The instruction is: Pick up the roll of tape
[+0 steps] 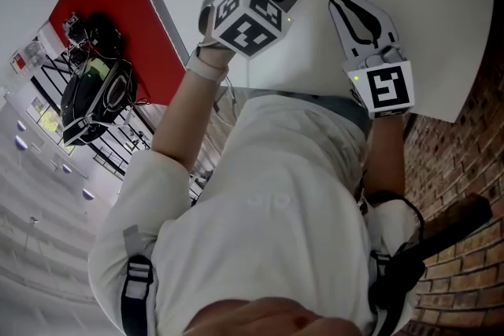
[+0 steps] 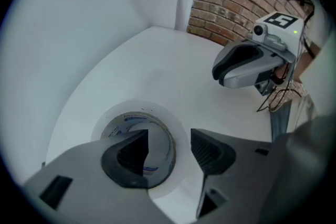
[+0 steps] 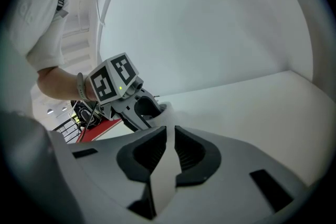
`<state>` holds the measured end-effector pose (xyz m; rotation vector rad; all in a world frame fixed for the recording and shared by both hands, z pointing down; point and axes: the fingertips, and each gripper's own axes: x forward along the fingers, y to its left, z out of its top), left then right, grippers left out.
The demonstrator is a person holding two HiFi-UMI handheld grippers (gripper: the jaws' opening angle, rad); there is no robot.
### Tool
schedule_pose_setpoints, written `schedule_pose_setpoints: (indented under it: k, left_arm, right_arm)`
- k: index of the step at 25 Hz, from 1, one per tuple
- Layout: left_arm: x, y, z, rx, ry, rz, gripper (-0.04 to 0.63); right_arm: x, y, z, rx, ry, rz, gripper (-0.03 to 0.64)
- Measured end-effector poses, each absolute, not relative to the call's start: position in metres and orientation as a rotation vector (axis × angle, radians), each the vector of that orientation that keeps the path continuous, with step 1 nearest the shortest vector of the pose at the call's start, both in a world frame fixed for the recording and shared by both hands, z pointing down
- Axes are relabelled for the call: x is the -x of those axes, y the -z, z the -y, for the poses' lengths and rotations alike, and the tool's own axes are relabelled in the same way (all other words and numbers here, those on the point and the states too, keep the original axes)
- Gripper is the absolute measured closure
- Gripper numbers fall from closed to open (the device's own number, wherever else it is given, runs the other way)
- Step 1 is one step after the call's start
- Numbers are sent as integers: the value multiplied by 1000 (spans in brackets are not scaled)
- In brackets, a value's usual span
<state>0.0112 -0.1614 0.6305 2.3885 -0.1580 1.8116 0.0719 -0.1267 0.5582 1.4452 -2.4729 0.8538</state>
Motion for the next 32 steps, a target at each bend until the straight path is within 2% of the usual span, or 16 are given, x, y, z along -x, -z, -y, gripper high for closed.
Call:
schedule_pose_setpoints:
  k: [13,21,26,29,32]
  left_arm:
    - [-1,-651,164,-2451,-2195,183,356]
    - [-1,-653,162,-2433,-2235,132,366]
    - [1,-655,158,-2409,-2339,41,406]
    - [2,-657,151,-2399,-2422,-25,459]
    - [2,-659,149,-2378,-2418,-65,462]
  right_arm:
    - [-66,-572,116,-1405,-863,2492,572]
    - [-63,-576,113,-1393,-882,2507,572]
    - [-56,-575,114,-1391,-902,2519,572]
    - [-55,-574,114,-1387,-897,2520,572]
    - [-58,-575,114,-1388,-892,2510,572]
